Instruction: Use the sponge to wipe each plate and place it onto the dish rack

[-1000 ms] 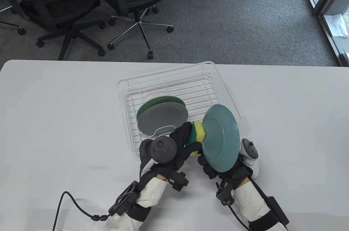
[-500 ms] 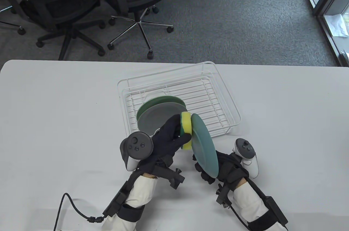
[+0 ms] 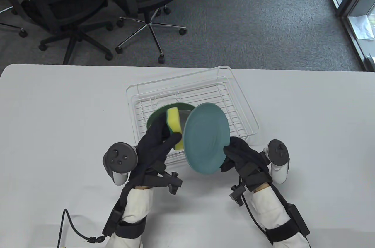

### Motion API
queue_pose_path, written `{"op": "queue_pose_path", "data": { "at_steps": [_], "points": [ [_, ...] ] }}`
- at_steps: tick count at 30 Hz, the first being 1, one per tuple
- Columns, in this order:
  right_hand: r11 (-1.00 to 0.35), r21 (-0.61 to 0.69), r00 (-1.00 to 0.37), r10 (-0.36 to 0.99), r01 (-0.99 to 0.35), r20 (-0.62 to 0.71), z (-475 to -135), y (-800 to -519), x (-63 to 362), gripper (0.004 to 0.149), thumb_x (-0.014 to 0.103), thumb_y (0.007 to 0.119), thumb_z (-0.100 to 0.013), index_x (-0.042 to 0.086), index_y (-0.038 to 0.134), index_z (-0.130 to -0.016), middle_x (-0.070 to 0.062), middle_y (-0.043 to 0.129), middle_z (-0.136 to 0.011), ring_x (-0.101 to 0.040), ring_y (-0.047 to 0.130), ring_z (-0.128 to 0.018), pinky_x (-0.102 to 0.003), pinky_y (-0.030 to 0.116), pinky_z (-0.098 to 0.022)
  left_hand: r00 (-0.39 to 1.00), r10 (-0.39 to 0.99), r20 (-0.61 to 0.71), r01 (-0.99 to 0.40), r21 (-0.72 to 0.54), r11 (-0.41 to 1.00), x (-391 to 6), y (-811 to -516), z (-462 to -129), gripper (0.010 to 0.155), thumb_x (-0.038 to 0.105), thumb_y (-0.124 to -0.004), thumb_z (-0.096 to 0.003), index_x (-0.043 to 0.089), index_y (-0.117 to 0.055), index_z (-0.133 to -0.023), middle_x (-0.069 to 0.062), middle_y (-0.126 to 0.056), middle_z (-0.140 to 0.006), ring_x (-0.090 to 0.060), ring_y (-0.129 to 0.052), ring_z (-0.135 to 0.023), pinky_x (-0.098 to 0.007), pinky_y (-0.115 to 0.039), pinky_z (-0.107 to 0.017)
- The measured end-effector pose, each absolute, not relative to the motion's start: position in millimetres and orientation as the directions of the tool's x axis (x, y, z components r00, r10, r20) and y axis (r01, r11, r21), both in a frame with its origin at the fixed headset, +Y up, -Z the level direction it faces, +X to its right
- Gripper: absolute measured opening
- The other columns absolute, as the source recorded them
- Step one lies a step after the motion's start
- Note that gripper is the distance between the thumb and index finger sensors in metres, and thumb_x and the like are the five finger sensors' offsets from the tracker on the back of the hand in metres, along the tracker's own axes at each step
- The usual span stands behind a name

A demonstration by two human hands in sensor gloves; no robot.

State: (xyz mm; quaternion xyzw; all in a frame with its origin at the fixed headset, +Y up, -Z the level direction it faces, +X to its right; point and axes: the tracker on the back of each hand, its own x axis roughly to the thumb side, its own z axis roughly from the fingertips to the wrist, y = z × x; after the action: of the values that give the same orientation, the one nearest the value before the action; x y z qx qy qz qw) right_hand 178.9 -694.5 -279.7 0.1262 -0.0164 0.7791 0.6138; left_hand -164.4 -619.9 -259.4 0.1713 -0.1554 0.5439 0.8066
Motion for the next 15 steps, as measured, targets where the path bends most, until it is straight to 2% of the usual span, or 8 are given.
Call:
{"op": "queue_pose_path", "data": {
  "at_steps": [1,3,5,8,15],
  "points": [
    [-0.344,0.013,-0.328,0.905,-0.939,0.27,-282.0,-679.4,178.2,0.047,0.015,0.065,-0.06,-0.009,0.053,-0.098,-0.023,0.083,-0.075,-0.027,0.099,-0.048,-0.026,0.093,-0.035,0.352,0.834,0.425,-0.935,0.127,0.33,-174.3,-619.9,-259.6,0.077,0.041,-0.078,-0.0514,-0.005,-0.058,-0.11,-0.028,-0.079,-0.099,-0.048,-0.089,-0.081,-0.057,-0.079,-0.058],
    [-0.455,-0.145,-0.477,0.817,-0.878,0.324,-286.8,-660.4,174.8,0.046,0.015,0.066,-0.059,-0.006,0.055,-0.098,-0.022,0.083,-0.075,-0.028,0.099,-0.048,-0.027,0.093,-0.034,0.322,0.851,0.416,-0.947,0.14,0.289,-185.6,-620.1,-258.9,0.077,0.041,-0.078,-0.0515,-0.005,-0.058,-0.11,-0.029,-0.079,-0.099,-0.049,-0.089,-0.081,-0.057,-0.079,-0.058],
    [-0.523,-0.246,-0.578,0.74,-0.816,0.344,-290.7,-648.5,170.0,0.045,0.016,0.067,-0.059,-0.004,0.056,-0.098,-0.021,0.084,-0.075,-0.029,0.099,-0.048,-0.028,0.094,-0.034,0.322,0.853,0.41,-0.947,0.15,0.285,-192.6,-620.5,-258.0,0.077,0.041,-0.078,-0.0516,-0.005,-0.058,-0.11,-0.029,-0.079,-0.099,-0.049,-0.089,-0.081,-0.057,-0.079,-0.059],
    [-0.622,-0.431,-0.757,0.547,-0.653,0.356,-299.8,-633.2,156.4,0.044,0.016,0.068,-0.057,0.002,0.059,-0.098,-0.019,0.085,-0.077,-0.031,0.1,-0.05,-0.03,0.095,-0.036,0.326,0.858,0.398,-0.945,0.175,0.277,-201.4,-621.3,-256.5,0.077,0.041,-0.078,-0.0517,-0.005,-0.058,-0.11,-0.029,-0.079,-0.099,-0.049,-0.089,-0.081,-0.057,-0.079,-0.058],
    [-0.744,-0.52,-0.902,0.276,-0.42,0.333,-317.4,-630.6,114.8,0.041,0.017,0.073,-0.055,0.007,0.066,-0.095,-0.017,0.09,-0.077,-0.034,0.103,-0.052,-0.034,0.097,-0.036,0.315,0.862,0.397,-0.948,0.173,0.266,-202.5,-621.7,-257.3,0.077,0.041,-0.078,-0.0518,-0.005,-0.058,-0.11,-0.029,-0.079,-0.099,-0.049,-0.089,-0.081,-0.057,-0.079,-0.059]
  ]
}}
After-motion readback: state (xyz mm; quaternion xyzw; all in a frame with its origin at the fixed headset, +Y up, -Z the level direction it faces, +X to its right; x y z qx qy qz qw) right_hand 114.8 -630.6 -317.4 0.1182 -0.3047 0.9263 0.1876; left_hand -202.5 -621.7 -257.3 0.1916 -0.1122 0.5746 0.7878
